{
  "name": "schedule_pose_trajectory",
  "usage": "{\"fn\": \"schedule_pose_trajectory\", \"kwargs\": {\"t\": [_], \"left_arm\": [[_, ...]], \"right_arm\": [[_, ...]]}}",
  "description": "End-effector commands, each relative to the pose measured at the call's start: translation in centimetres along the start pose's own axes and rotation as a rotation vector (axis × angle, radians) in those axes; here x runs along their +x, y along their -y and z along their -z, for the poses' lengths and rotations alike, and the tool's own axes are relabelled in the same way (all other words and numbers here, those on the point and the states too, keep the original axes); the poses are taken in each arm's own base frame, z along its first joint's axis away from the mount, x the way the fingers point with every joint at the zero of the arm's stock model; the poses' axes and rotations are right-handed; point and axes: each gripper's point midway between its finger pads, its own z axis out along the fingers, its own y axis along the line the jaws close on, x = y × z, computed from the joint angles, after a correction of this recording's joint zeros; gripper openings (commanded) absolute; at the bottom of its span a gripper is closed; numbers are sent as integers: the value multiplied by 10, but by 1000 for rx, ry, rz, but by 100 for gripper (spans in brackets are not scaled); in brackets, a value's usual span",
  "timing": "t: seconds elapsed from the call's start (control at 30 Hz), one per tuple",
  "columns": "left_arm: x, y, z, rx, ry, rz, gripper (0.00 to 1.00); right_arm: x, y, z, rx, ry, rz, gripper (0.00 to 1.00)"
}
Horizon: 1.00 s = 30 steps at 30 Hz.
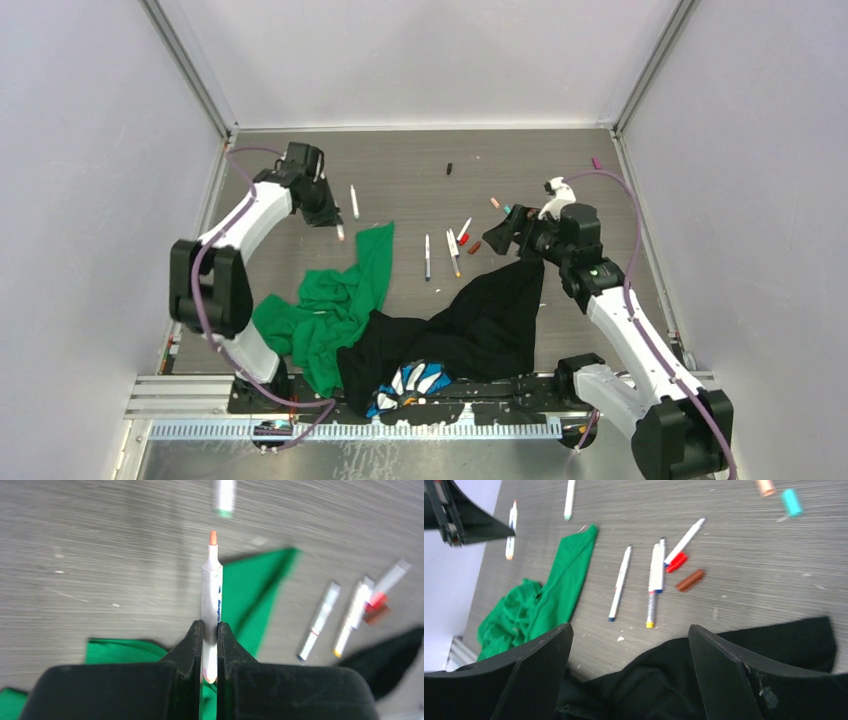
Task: Insert the pens into the pen caps
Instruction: Pick up the pen from the center of the board.
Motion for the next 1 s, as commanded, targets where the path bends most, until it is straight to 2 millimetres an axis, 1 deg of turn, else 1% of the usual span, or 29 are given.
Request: {"fn": "schedule_pose_trajectory", "kwargs": {"t": [0.0,0.07,0.2,0.27,0.33,0.37,0.43,0.5,0.6,0.77,0.97], "left_arm": [[28,75,63,330,-6,-231,0],[48,98,85,449,-22,-341,0],[92,142,123,704,41,-522,0],[108,151,141,791,72,-582,0],[116,154,155,820,104,-630,0],[122,155,162,835,115,-654,0],[136,159,168,854,102,-701,0],[146,161,171,860,101,-735,0],[153,163,171,858,96,-754,0],[155,164,171,850,96,-759,0],[153,164,173,847,113,-750,0]], "right_arm": [[-19,-53,-9,-141,34,41,92],[-13,-78,-15,-212,15,20,93],[-3,-130,-22,-395,-22,-46,93],[-1,-152,-23,-463,-30,-66,93],[1,-167,-23,-504,-28,-77,92],[0,-171,-23,-510,-22,-87,91],[-4,-176,-23,-519,-2,-112,89],[-9,-180,-23,-524,20,-140,86],[-12,-185,-24,-526,42,-167,81],[-9,-193,-23,-541,39,-165,73],[2,-195,-23,-551,0,-138,65]]}}
